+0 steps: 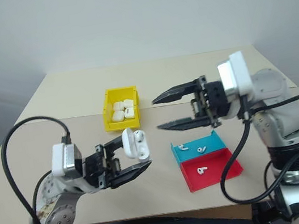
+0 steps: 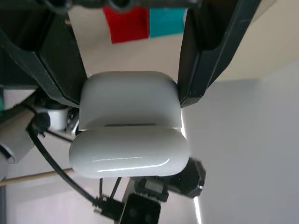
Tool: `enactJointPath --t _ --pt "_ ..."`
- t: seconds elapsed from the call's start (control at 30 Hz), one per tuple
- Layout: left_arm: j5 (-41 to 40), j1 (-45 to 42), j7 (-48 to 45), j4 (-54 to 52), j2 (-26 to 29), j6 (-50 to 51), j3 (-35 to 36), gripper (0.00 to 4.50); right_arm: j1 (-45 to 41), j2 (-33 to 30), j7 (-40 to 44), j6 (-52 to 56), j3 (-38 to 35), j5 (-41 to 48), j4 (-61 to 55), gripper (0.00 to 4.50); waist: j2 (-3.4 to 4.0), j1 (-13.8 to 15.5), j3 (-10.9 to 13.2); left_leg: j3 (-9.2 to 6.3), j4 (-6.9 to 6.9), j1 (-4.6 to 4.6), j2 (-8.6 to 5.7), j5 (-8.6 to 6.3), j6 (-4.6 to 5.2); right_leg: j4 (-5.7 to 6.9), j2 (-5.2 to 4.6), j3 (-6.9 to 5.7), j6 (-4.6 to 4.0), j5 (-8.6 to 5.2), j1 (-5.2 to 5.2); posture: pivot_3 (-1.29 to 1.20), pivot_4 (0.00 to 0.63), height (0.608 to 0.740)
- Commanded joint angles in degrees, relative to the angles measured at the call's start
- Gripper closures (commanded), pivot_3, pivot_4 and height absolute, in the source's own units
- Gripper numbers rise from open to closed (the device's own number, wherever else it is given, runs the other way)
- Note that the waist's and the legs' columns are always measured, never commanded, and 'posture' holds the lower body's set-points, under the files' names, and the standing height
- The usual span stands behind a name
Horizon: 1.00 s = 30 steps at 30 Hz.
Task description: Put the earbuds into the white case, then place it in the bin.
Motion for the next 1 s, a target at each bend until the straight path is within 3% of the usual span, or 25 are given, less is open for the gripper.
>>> enactJointPath --t 0.03,0.2,0.4,0.63,1.0 --pt "1.2 4.41 -3.38 -1.27 2.06 -3.99 2.3 1.76 -4.65 -6.16 3.02 0.07 6.32 -10.77 6.46 1.9 0.0 -0.11 0.0 0.03 -0.01 0.02 0.01 0.0 0.0 0.0 0.0 0.02 -0.08 -0.05 -0.01 0.0 0.15 0.74" --pt "3.33 8.2 -3.74 -1.31 2.93 -6.34 2.47 1.76 -9.32 -9.13 7.38 -5.09 19.45 -27.39 15.27 1.9 0.0 -0.07 0.0 0.03 -0.02 0.0 0.04 0.0 -0.01 -0.01 0.0 0.0 -0.16 -0.11 -0.08 0.0 0.15 0.74" --pt "6.04 10.95 -2.08 -1.57 2.63 -7.88 1.78 1.76 -15.49 -3.44 7.61 -9.68 30.33 -41.39 24.04 1.9 0.01 -0.26 0.01 0.06 -0.12 -0.06 0.03 0.0 -0.01 0.03 0.0 0.03 -0.11 -0.07 -0.19 0.0 0.15 0.74" --pt "7.57 12.53 -1.82 -2.11 2.48 -9.58 1.02 1.76 -18.6 2.66 7.42 -6.85 35.86 -49.93 27.75 1.9 0.01 0.05 0.01 0.07 -0.2 -0.07 0.02 0.0 -0.01 0.02 0.0 0.02 0.12 0.06 -0.23 0.0 0.15 0.74" --pt "9.23 13.34 -1.05 -2.08 2.36 -11.14 0.07 1.76 -16.67 5.99 5.96 -2.05 38.27 -56.59 28.07 1.9 0.03 0.0 0.01 0.07 -0.22 -0.03 0.03 0.0 -0.01 0.06 0.01 -0.01 0.1 0.06 -0.23 0.0 0.15 0.74"
